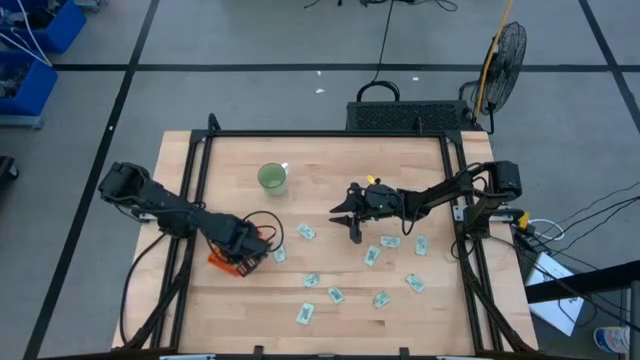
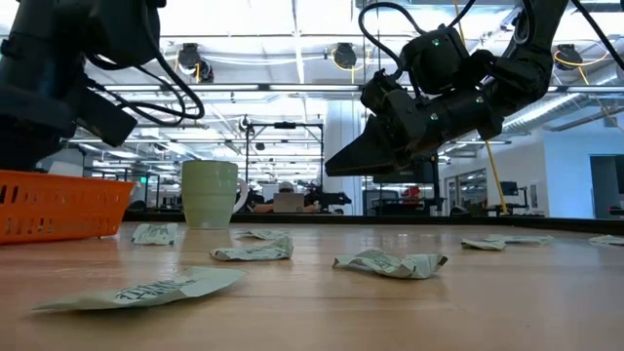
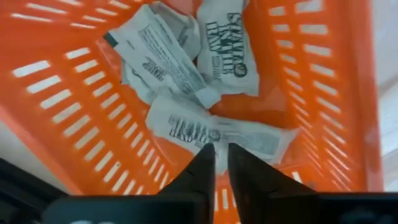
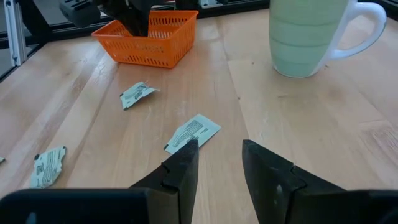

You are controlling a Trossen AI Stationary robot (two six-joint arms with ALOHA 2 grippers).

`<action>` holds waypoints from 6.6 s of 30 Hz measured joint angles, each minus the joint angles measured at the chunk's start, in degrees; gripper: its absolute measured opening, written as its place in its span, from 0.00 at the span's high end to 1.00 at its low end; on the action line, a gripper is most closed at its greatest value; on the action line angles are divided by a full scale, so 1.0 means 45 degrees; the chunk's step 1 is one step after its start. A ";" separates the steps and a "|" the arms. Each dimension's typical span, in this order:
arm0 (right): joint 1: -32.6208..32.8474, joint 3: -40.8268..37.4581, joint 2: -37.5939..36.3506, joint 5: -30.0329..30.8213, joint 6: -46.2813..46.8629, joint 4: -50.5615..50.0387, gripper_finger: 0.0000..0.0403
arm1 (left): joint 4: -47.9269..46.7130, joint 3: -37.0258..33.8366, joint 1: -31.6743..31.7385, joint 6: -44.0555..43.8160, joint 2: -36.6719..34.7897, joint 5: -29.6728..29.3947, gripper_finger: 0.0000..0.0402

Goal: Pick and place Stevia / Truvia into bins
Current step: Put the stevia packet into the orange bin

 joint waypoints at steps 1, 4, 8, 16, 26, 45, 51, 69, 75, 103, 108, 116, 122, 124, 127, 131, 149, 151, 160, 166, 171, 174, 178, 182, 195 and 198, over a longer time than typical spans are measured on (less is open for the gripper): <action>0.0000 -0.0002 0.0000 0.0000 0.0000 0.0000 0.71 | -0.0003 0.0000 -0.0004 0.0143 0.0000 -0.0004 0.83; 0.0000 -0.0004 0.0000 0.0001 -0.0001 0.0006 0.71 | 0.0000 0.0000 0.0001 0.1077 0.0000 0.0001 0.77; 0.0000 -0.0004 0.0000 0.0005 -0.0184 0.0053 0.71 | -0.0212 0.0276 0.0192 0.2237 0.0000 -0.0004 0.74; 0.0000 -0.0004 0.0000 0.0005 -0.0529 0.0049 0.71 | -0.2239 0.2880 0.0998 0.3499 0.0000 -0.0793 0.81; -0.0011 -0.0004 0.0000 0.0068 -0.0573 0.0064 0.71 | 0.1594 0.3960 0.1562 0.6579 0.0079 -0.2172 0.85; -0.0019 -0.0009 -0.0015 0.0053 -0.0539 0.0186 0.71 | 0.4390 0.2025 0.1636 0.7395 0.1265 -0.1351 0.67; -0.0019 -0.0009 -0.0010 0.0053 -0.0539 0.0287 0.71 | 0.4716 0.2029 0.1715 0.7544 0.1509 -0.1675 0.67; -0.0019 -0.0014 -0.0010 0.0053 -0.0539 0.0330 0.71 | 0.4906 0.2021 0.1769 0.8094 0.1515 -0.1691 0.67; -0.0019 -0.0014 -0.0010 0.0053 -0.0539 0.0330 0.71 | 0.4935 0.2021 0.1769 0.8086 0.1515 -0.1692 0.67; -0.0034 -0.0009 0.0005 0.0063 -0.1188 0.1186 0.71 | 0.5004 0.2021 0.1837 0.5739 0.1627 -0.2583 0.67; -0.0005 -0.0009 0.0005 0.0044 -0.0521 0.0773 0.71 | 0.4994 0.2021 0.1822 0.5765 0.1627 -0.2332 0.67; -0.0005 -0.0004 0.0005 0.0019 -0.0534 0.0412 0.71 | 0.4993 0.2021 0.1827 0.6166 0.1627 -0.1973 0.67; 0.0000 -0.0004 0.0005 0.0015 -0.0534 0.0417 0.71 | 0.4938 0.2021 0.2007 0.8639 0.1627 -0.1524 0.67; 0.0000 -0.0004 0.0005 0.0015 -0.0534 0.0427 0.71 | 0.4940 0.2021 0.2162 0.9058 0.1657 -0.1419 0.67; 0.0000 -0.0004 0.0005 0.0015 -0.0534 0.0424 0.71 | 0.4807 0.2015 0.2354 0.9399 0.2119 -0.1232 0.67; 0.0000 -0.0004 0.0005 0.0015 -0.0534 0.0436 0.71 | 0.4729 0.2011 0.2425 0.9741 0.2893 -0.1221 0.67; 0.0000 0.0001 0.0005 0.0015 -0.0577 0.0431 0.71 | 0.3804 0.2342 0.2450 1.0105 0.2325 -0.0956 0.98; 0.0000 0.0001 0.0005 0.0015 -0.0573 0.0427 0.71 | 0.3135 0.2764 0.2314 0.9986 0.1873 -0.1015 0.98; 0.0000 0.0001 0.0004 0.0015 -0.0539 0.0328 0.71 | -0.2305 0.3768 0.0604 0.5033 -0.0279 -0.2791 0.99; 0.0000 -0.0004 0.0000 0.0015 -0.0573 0.0136 0.71 | -0.3360 0.2490 -0.0399 0.1317 -0.0818 -0.3342 0.96; 0.0000 -0.0004 0.0000 0.0034 -0.0622 0.0199 0.71 | -0.2209 0.1060 -0.0533 0.0713 -0.0821 -0.2878 0.95; 0.0000 -0.0004 0.0000 0.0039 -0.0622 0.0206 0.71 | -0.1539 0.0516 -0.0451 0.0963 -0.0816 -0.2705 0.95; 0.0000 -0.0004 0.0000 0.0049 -0.0624 0.0223 0.71 | -0.1588 0.0461 -0.0305 0.1136 -0.0821 -0.2707 0.95; 0.0000 -0.0004 0.0000 0.0037 -0.0622 0.0228 0.71 | -0.1579 0.0461 -0.0163 0.1362 -0.0821 -0.2940 0.94; 0.0000 -0.0004 0.0000 0.0015 -0.0627 0.0223 0.71 | -0.1634 0.0497 -0.0004 0.2532 -0.0821 -0.3298 0.62; 0.0003 -0.0004 0.0000 0.0005 -0.0537 0.0219 0.71 | -0.2006 0.0913 0.0011 0.2753 -0.0821 -0.3244 0.61</action>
